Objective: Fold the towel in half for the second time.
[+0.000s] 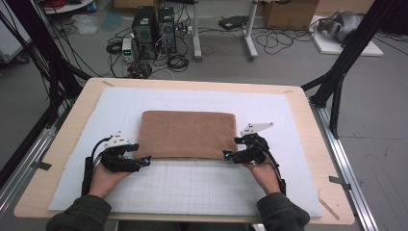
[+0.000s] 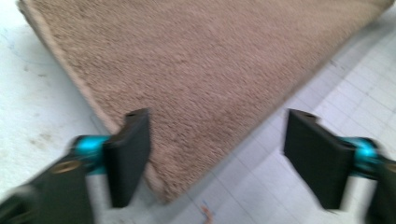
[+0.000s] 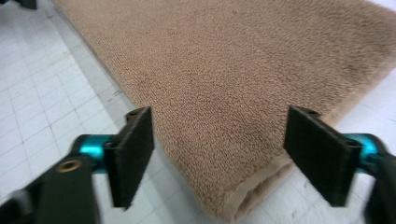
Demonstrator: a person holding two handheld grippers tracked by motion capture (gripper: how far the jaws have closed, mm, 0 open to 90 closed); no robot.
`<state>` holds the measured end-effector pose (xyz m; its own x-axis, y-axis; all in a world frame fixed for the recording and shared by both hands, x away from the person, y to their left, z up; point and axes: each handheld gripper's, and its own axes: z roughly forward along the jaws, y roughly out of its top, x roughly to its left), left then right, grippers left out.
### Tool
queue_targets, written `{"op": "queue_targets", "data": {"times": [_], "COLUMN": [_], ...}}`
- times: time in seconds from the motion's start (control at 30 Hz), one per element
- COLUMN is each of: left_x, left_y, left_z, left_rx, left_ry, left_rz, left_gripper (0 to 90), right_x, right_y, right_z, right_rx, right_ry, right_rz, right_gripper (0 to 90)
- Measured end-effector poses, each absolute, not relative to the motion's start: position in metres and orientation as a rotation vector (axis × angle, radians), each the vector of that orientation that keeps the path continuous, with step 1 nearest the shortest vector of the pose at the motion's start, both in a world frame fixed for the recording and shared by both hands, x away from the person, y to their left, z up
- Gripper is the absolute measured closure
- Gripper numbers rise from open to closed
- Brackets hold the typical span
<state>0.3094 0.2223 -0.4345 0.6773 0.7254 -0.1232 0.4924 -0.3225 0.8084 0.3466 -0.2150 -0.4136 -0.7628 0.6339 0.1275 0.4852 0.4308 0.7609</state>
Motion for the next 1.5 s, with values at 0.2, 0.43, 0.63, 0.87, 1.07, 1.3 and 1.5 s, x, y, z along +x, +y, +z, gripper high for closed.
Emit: {"op": "queue_targets", "data": {"times": [0.2,0.43,0.63,0.87,1.07,1.3,1.5], "left_x": [0.302,0.296,0.290,0.284,0.276,0.264,0.254], "left_y": [0.225,0.232,0.235,0.243,0.250,0.257,0.262], "left_z": [-0.429,-0.423,-0.420,-0.418,-0.417,-0.416,-0.416], "left_rx": [1.960,1.932,1.926,1.914,1.907,1.904,1.890], "left_ry": [0.931,0.931,0.923,0.932,0.932,0.936,0.941], "left_rz": [0.333,0.358,0.363,0.373,0.378,0.381,0.385], "left_gripper": [6.1,1.7,1.7,1.7,1.7,1.7,1.7], "right_x": [0.336,0.330,0.325,0.314,0.305,0.292,0.280], "right_y": [-0.217,-0.224,-0.232,-0.241,-0.251,-0.259,-0.267], "right_z": [-0.406,-0.402,-0.403,-0.405,-0.406,-0.402,-0.402], "right_rx": [0.975,0.972,0.981,0.987,0.999,0.980,0.989], "right_ry": [2.463,2.431,2.424,2.412,2.387,2.376,2.363], "right_rz": [1.276,1.293,1.294,1.294,1.315,1.312,1.311], "right_gripper": [14.2,11.7,11.7,11.7,11.7,11.7,11.7]}}
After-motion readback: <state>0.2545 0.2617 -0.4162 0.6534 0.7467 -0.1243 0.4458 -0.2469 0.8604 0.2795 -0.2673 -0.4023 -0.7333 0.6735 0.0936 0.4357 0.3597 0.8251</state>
